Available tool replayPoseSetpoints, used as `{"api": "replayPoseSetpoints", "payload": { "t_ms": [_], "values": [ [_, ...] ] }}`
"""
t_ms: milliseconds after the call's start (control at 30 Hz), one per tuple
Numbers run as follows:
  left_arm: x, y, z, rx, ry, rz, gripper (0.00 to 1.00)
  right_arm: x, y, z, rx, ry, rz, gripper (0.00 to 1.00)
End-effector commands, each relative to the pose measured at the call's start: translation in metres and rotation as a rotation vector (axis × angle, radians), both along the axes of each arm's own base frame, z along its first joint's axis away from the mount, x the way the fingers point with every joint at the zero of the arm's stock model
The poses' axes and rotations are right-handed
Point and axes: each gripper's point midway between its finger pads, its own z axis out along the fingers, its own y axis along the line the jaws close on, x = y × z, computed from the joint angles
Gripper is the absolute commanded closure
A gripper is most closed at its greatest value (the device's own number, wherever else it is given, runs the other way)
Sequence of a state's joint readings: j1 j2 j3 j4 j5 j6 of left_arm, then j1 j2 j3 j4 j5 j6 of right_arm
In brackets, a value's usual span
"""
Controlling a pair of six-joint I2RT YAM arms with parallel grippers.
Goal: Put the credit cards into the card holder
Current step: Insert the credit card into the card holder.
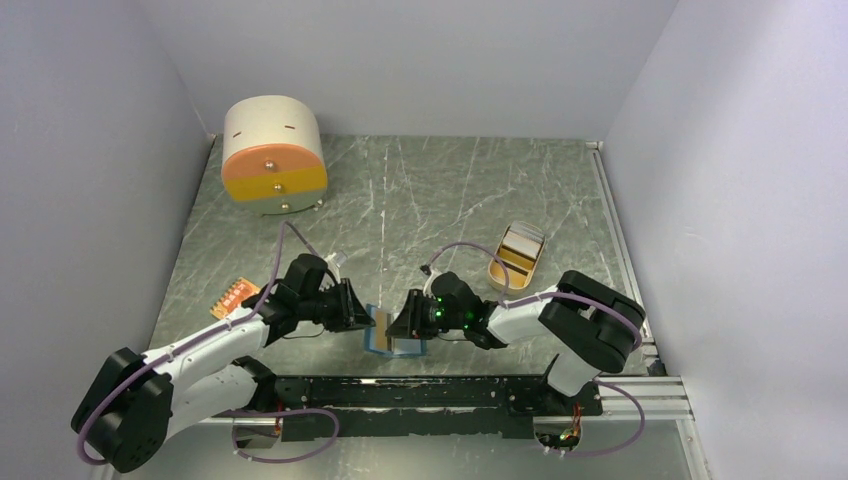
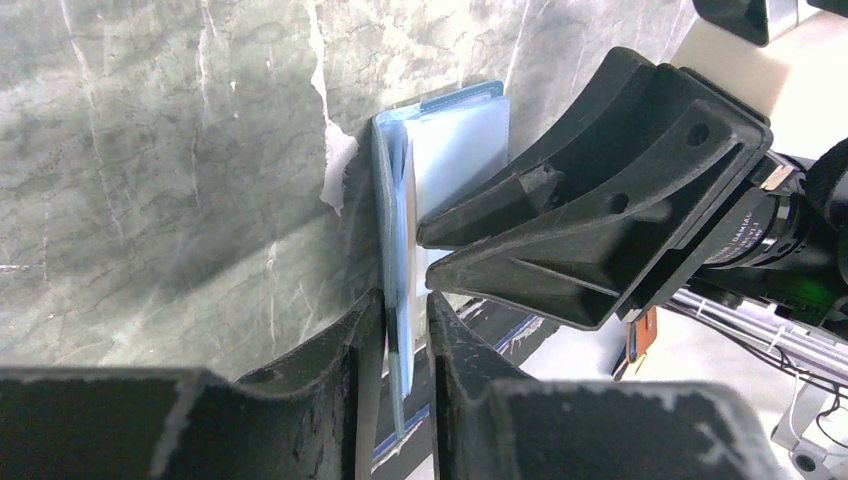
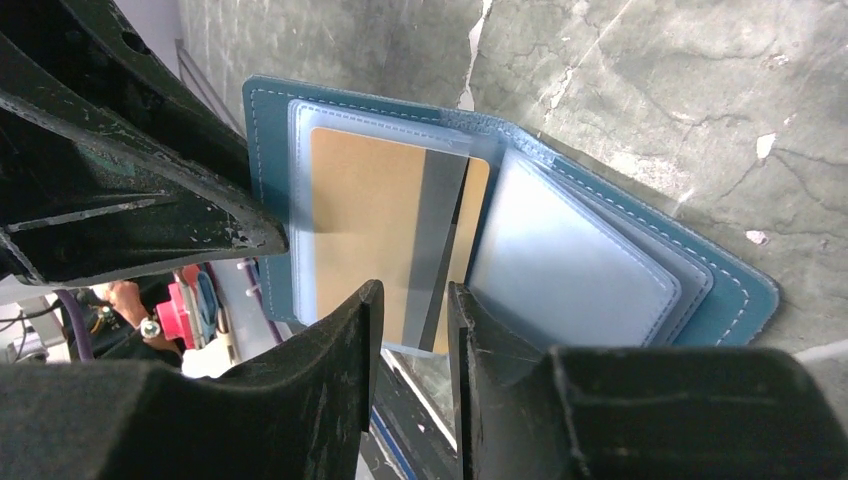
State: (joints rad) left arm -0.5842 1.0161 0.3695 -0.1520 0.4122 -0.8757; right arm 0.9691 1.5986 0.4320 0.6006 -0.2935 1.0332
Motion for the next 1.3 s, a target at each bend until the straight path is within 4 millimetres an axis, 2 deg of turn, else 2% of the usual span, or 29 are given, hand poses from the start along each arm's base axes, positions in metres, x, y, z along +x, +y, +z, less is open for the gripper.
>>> {"api": "replayPoseSetpoints", "payload": {
  "t_ms": [0, 67, 167, 333, 433, 567, 633, 767, 900, 1100, 1267],
  "values": [
    [0.010, -0.009, 0.019, -0.052, -0.058, -0.023, 0.75, 0.005, 0.004, 0.003, -0.001, -0.025, -0.003, 0.67],
    [0.009, -0.009, 0.017, -0.050, -0.056, -0.023, 0.83, 0.005, 0.004, 0.004, -0.001, -0.026, -0.002, 0.67],
    [0.009, -0.011, 0.016, -0.059, -0.058, -0.032, 0.89, 0.006, 0.005, 0.005, -0.002, -0.032, -0.001, 0.67],
    [0.008, -0.012, 0.013, -0.066, -0.047, -0.034, 0.86, 0.006, 0.003, 0.006, -0.006, -0.037, -0.003, 0.67],
    [0.008, -0.014, 0.014, -0.078, -0.052, -0.040, 0.90, 0.006, 0.003, 0.005, -0.006, -0.036, -0.004, 0.67],
    [0.006, -0.016, 0.017, -0.099, -0.047, -0.049, 0.91, 0.006, 0.004, 0.008, -0.002, -0.039, -0.002, 0.67],
    [0.007, -0.012, 0.016, -0.067, -0.036, -0.033, 0.91, 0.007, 0.004, 0.012, -0.001, -0.049, -0.004, 0.66],
    [0.012, 0.001, 0.018, 0.036, -0.039, -0.006, 0.91, 0.011, 0.001, 0.027, -0.009, -0.086, -0.017, 0.57],
    [0.014, 0.011, 0.019, 0.123, -0.010, 0.018, 0.91, 0.016, -0.004, 0.035, -0.024, -0.117, -0.037, 0.58],
    [0.016, 0.013, 0.019, 0.176, 0.017, 0.010, 0.91, 0.022, -0.017, 0.017, -0.142, -0.141, -0.053, 0.71],
    [0.020, 0.017, 0.019, 0.233, 0.013, 0.030, 0.91, 0.025, -0.029, -0.003, -0.225, -0.146, -0.074, 0.72]
  ]
}}
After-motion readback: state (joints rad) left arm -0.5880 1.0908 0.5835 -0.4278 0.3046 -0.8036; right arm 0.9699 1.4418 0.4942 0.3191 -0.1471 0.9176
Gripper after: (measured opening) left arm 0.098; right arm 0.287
